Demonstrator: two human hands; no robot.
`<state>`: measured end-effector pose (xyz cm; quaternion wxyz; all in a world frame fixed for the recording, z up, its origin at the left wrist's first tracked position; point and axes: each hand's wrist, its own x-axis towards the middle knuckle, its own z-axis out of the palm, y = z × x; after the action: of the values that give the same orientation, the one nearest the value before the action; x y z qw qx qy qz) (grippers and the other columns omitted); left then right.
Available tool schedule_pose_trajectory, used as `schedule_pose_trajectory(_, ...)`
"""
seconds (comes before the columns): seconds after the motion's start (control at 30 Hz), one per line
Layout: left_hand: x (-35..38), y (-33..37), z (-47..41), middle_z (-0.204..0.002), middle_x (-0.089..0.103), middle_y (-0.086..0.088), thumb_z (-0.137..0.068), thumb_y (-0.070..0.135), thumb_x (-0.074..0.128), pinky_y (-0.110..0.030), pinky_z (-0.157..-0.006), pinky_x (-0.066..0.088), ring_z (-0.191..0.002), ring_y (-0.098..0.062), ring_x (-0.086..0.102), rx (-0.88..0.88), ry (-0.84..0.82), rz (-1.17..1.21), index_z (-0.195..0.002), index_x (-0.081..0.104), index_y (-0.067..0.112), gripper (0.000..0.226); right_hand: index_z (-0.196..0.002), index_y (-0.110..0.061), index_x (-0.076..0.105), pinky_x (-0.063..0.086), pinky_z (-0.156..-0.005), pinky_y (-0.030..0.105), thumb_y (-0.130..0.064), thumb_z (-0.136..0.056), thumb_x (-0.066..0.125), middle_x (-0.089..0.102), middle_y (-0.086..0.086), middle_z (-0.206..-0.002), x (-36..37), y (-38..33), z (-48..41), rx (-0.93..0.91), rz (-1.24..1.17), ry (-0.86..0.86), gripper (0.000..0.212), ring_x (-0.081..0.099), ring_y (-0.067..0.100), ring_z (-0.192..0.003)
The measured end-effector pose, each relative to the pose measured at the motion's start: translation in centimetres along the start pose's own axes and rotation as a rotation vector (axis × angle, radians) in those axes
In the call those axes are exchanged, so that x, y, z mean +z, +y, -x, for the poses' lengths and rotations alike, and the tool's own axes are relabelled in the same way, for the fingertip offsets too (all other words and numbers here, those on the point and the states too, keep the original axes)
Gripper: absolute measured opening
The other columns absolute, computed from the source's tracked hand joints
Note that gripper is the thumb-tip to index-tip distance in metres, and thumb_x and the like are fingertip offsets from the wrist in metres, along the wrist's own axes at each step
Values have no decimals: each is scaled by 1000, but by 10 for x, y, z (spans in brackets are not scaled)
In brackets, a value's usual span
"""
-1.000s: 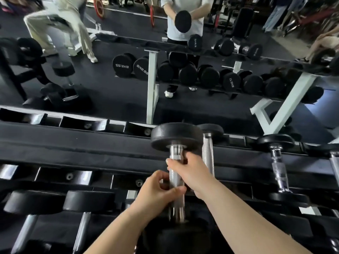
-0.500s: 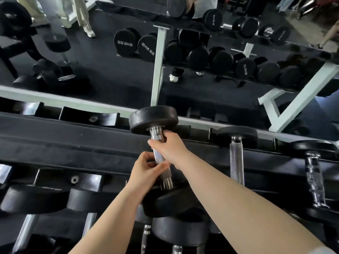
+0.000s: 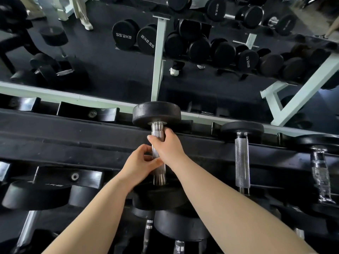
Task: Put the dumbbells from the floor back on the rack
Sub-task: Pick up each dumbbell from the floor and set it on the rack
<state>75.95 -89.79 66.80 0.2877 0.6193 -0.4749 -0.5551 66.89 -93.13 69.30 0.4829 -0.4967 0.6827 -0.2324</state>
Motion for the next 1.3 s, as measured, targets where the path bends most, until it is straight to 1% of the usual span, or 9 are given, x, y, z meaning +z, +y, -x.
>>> schedule_pose_trajectory(0.1, 5, 0, 0, -80, 61, 3, -82, 10, 62, -3, -52, 44, -73, -12, 58, 0, 62, -16, -90, 52, 20, 16, -128, -9, 42, 41, -85, 30, -31, -87, 53, 55, 12, -128, -1, 2, 0, 3, 7, -1, 47, 54, 28, -115)
schedule_pose_trajectory(0.23, 12, 5, 4, -98, 59, 0, -85, 16, 60, -20, -67, 41, -87, -16, 56, -13, 140, -100, -115, 53, 9, 32, -135, -11, 32, 42, -88, 31, -35, -87, 52, 49, 12, -134, -3, 11, 9, 3, 17, -28, 57, 52, 28, -119)
schedule_pose_trajectory(0.37, 11, 15, 21, -109, 63, -5, -84, 24, 60, -26, -78, 41, -92, -14, 53, 65, 420, -169, -118, 54, 8, 38, -140, -14, 29, 37, -88, 26, -35, -88, 50, 45, 9, -138, -29, 25, 31, -38, -59, 4, 60, 46, 23, -124)
schedule_pose_trajectory(0.47, 33, 32, 57, -90, 61, 8, -85, 19, 58, -10, -72, 40, -80, -9, 54, 214, 540, -119, -108, 58, 15, 23, -130, -12, 43, 37, -84, 24, -32, -89, 48, 58, 2, -116, -61, 41, 63, -49, -121, 48, 46, 53, 19, -113)
schedule_pose_trajectory(0.53, 63, 46, 90, -77, 57, 16, -85, 14, 58, 5, -59, 39, -70, -2, 54, 339, 464, -66, -88, 58, 28, 14, -118, -13, 53, 43, -78, 20, -25, -88, 49, 59, -4, -92, -85, 59, 92, -70, -219, 62, 32, 58, 12, -91)
schedule_pose_trajectory(0.6, 99, 53, 124, -68, 61, 15, -85, 9, 57, 7, -57, 40, -63, 1, 58, 412, 317, -12, -73, 56, 38, 31, -95, -19, 56, 43, -56, 9, -18, -87, 49, 58, -8, -72, -111, 87, 128, -94, -308, 67, 11, 55, -1, -60)
schedule_pose_trajectory(0.7, 168, 48, 176, -51, 65, 17, -85, 6, 56, 3, -54, 44, -50, 9, 58, 427, 99, -16, -66, 57, 36, 35, -72, -28, 51, 39, -44, 7, -16, -86, 47, 56, -10, -61, -154, 154, 197, -57, -305, 111, 19, 49, -4, -40)
schedule_pose_trajectory(1.07, 495, -144, 366, -50, 56, 4, -86, 9, 56, -7, -44, 43, -48, -9, 50, -40, -514, -277, -66, 63, 17, 22, -76, -14, 54, 40, -46, 18, -13, -90, 47, 54, 1, -62, -259, 566, 504, 566, -663, 497, 16, 46, 9, -46)
schedule_pose_trajectory(1.3, 626, -309, 356, -61, 60, 2, -87, 10, 51, -28, -60, 45, -58, -16, 55, -227, -659, -644, -65, 58, 22, 26, -84, -16, 55, 45, -49, 17, -6, -89, 43, 58, 3, -70, -244, 765, 527, 763, -773, 555, 17, 52, 13, -56)
